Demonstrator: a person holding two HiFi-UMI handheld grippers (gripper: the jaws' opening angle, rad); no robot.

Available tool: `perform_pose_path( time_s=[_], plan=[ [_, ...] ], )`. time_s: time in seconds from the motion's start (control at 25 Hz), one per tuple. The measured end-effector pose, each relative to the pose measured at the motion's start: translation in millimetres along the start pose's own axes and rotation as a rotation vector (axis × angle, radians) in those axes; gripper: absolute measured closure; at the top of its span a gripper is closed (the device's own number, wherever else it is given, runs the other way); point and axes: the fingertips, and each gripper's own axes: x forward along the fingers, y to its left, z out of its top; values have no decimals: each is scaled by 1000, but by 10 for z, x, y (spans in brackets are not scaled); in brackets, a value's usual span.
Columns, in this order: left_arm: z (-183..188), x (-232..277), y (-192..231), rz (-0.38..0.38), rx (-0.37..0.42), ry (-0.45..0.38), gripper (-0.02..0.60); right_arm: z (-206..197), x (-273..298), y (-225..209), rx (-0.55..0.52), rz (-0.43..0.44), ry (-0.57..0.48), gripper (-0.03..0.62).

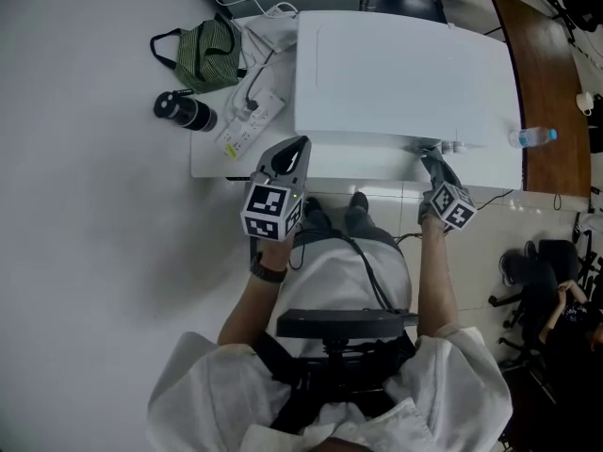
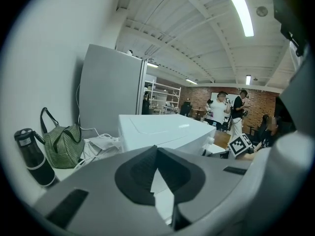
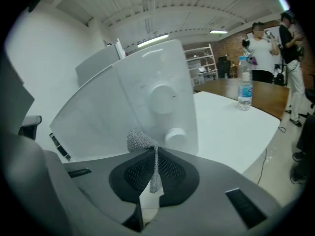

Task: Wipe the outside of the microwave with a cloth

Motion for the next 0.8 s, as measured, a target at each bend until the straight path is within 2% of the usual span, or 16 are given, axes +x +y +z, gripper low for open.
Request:
perform_pose_path(
  time_s=[0.12,0.2,0.32,0.48,0.6,0.72,0.8],
  plan=[
    [-4,52,-87,-28,11,5,558,-46,7,-137,13,-33,5,565],
    [-2,55,-131,-41,12,5,558,-173,97,75,0,12,41,565],
    [-9,-16,-108,-36,7,4,558,-467,340,745,-48,145,120,565],
    [-117,-229,72,11,-27,-1,558,-1089,621,1908,-58,360,271,565],
    [-196,-438,291,64,-59,-3,558,-1463,713,2794,-143,501,369,565],
    [-218,-664,481,109,-79,-20,558,-1542,773,3379,-188,576,367,565],
    [-255,-795,600,129,-92,-30,558,-1537,847,3458,-183,551,347,565]
  ],
)
